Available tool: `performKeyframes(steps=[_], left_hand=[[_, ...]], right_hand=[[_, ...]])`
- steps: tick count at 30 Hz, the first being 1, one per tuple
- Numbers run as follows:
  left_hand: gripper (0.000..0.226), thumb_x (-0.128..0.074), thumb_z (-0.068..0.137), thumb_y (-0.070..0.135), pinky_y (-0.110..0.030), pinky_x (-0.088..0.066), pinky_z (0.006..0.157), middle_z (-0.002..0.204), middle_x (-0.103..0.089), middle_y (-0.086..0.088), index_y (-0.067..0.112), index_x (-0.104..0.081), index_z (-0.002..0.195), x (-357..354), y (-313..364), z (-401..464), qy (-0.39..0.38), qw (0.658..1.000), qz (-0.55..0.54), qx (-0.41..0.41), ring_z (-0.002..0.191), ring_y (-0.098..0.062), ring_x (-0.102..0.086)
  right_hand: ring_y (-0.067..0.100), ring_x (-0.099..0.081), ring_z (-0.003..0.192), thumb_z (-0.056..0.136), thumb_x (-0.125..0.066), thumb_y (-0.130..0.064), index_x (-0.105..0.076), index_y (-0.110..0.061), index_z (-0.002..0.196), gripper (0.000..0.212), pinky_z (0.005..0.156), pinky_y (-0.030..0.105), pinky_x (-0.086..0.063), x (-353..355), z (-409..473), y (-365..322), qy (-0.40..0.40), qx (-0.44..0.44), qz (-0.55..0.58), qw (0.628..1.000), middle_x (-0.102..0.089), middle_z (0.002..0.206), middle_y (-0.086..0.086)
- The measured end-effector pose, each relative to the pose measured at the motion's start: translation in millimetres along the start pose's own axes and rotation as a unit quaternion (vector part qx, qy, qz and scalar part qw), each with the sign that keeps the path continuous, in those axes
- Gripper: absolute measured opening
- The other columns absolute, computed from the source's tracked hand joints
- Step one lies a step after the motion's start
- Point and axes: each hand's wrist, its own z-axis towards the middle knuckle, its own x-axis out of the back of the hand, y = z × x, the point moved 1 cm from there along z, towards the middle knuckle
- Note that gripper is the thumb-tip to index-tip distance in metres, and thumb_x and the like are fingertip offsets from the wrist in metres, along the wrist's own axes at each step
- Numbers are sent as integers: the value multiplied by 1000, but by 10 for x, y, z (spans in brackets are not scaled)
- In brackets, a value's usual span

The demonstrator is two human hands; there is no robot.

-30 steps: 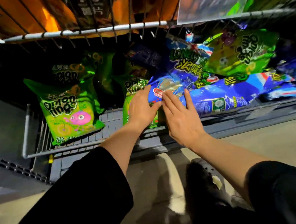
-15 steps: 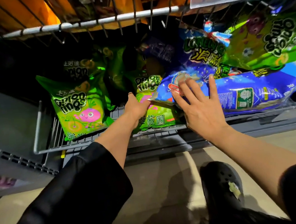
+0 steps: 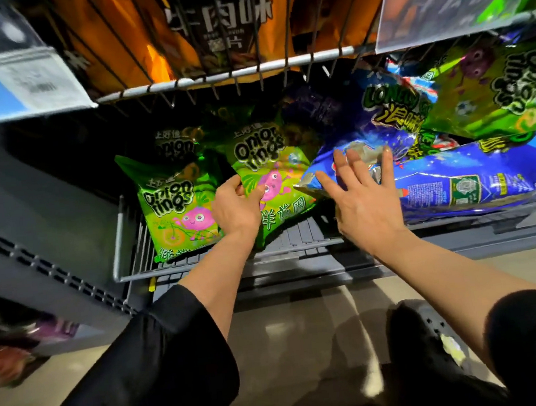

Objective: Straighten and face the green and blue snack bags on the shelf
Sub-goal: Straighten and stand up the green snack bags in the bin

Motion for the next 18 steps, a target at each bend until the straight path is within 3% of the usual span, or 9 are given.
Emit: performKeyframes(steps=[3,5,7,9,10,12,15,16,18], left_hand=[[24,-79,77,27,-32,-34,63,62,-44,8,8,-65,84,357,67,110,33,998,-40,-28,62,-11,-40],[24,-80,76,24,-28,-32,58,58,-41,12,12,-59,77,591,37,163,23,997,-62,-44,56,-7,-37],[25,-80,76,24,-28,-35,59,63,-49,5,8,-60,79,815,-76,203,16,997,-61,-40,59,-10,-40],[30,-80,77,20,-28,-47,69,80,-65,-4,5,-69,101,1020,-204,215,-1,997,-74,-32,64,-6,-51],[32,-79,78,15,-24,-51,70,86,-69,-5,6,-69,106,1115,-264,216,-13,996,-86,-34,63,1,-56],[28,-75,80,6,-13,-50,63,84,-69,0,4,-67,107,1292,-359,220,-47,992,-108,-43,58,10,-59],[29,-72,81,3,-34,-57,80,89,-71,-3,8,-66,109,1511,-539,239,-86,988,-125,-36,76,-8,-67],[37,-72,82,2,-39,-57,86,95,-72,-7,7,-62,117,1560,-615,257,-98,986,-131,-31,84,-15,-67],[62,-69,83,-4,-36,-56,87,104,-68,-13,7,-45,139,1627,-731,278,-124,983,-133,-25,89,-19,-65]], right_hand=[[37,-38,135,74,-63,-19,-58,-16,127,53,110,66,-2,58,38,-75,-11,-26,19,999,-44,143,21],[35,-43,132,82,-55,-23,-65,-9,115,37,112,62,-5,118,83,-173,11,-41,34,999,-52,135,20],[34,-48,126,89,-42,-29,-66,-4,105,37,113,55,-8,232,177,-336,14,-50,84,995,-60,122,18],[34,-48,124,95,-36,-34,-59,-3,118,45,115,48,-16,328,315,-549,-7,-66,213,975,-57,124,18],[33,-47,125,97,-40,-37,-49,-3,131,49,115,44,-22,381,385,-674,-48,-87,326,940,-51,133,18],[29,-44,130,92,-54,-43,-26,-10,147,70,111,36,-32,494,505,-940,-138,-153,545,813,-39,145,14],[19,-52,121,83,-69,-37,-19,-14,148,85,101,27,-40,477,630,-1286,-194,-207,710,645,-51,131,3],[21,-57,116,78,-75,-36,-27,-14,144,85,101,33,-45,425,644,-1375,-186,-202,727,629,-56,128,2],[21,-60,113,68,-82,-38,-38,-16,136,84,99,40,-48,350,631,-1525,-161,-185,717,653,-61,122,1]])
